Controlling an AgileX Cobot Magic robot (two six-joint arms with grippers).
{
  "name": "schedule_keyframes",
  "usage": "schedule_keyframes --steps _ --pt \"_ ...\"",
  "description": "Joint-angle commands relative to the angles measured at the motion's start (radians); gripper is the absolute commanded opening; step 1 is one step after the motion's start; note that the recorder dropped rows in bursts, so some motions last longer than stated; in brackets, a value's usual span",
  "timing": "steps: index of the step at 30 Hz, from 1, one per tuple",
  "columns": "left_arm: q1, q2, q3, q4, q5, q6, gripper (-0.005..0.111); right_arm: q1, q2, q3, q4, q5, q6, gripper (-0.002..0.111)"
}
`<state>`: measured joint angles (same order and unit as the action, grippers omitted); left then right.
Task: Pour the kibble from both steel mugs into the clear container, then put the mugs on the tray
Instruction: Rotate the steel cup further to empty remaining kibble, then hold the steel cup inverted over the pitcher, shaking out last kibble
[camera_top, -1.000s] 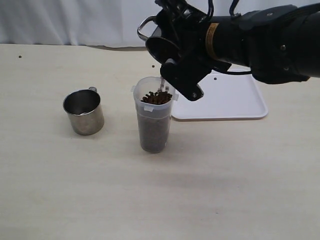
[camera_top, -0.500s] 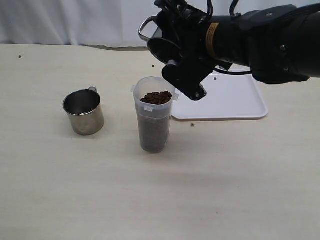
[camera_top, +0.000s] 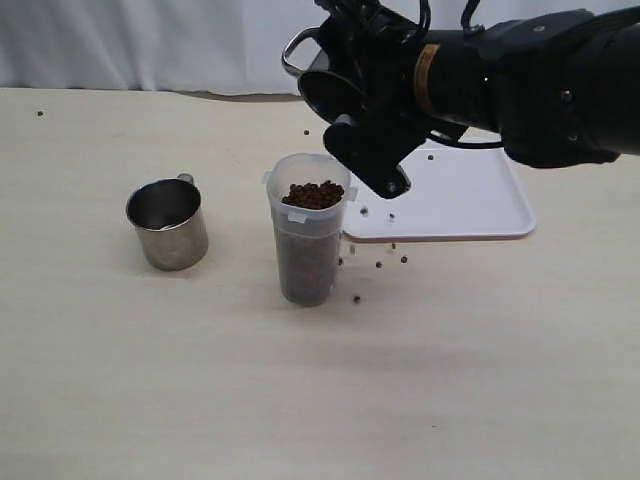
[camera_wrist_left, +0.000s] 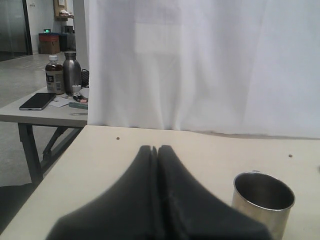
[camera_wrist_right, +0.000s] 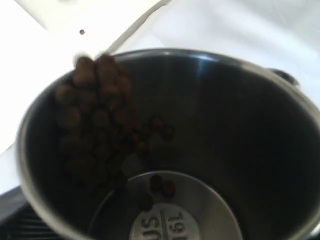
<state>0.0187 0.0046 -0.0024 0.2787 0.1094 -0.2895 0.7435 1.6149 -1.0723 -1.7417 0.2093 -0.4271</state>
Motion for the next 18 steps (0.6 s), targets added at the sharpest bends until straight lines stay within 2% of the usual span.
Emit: schedule_keyframes --steps 1,18 --pt "-0.007 -0.005 0.002 -0.002 -0.007 -0.003 0.0 0.003 -0.005 -0.009 -0.003 -0.022 0.048 0.005" --pt "-0.007 -0.005 0.002 -0.002 -0.009 -0.003 0.0 0.003 -0.005 -0.009 -0.003 -0.081 0.07 0.005"
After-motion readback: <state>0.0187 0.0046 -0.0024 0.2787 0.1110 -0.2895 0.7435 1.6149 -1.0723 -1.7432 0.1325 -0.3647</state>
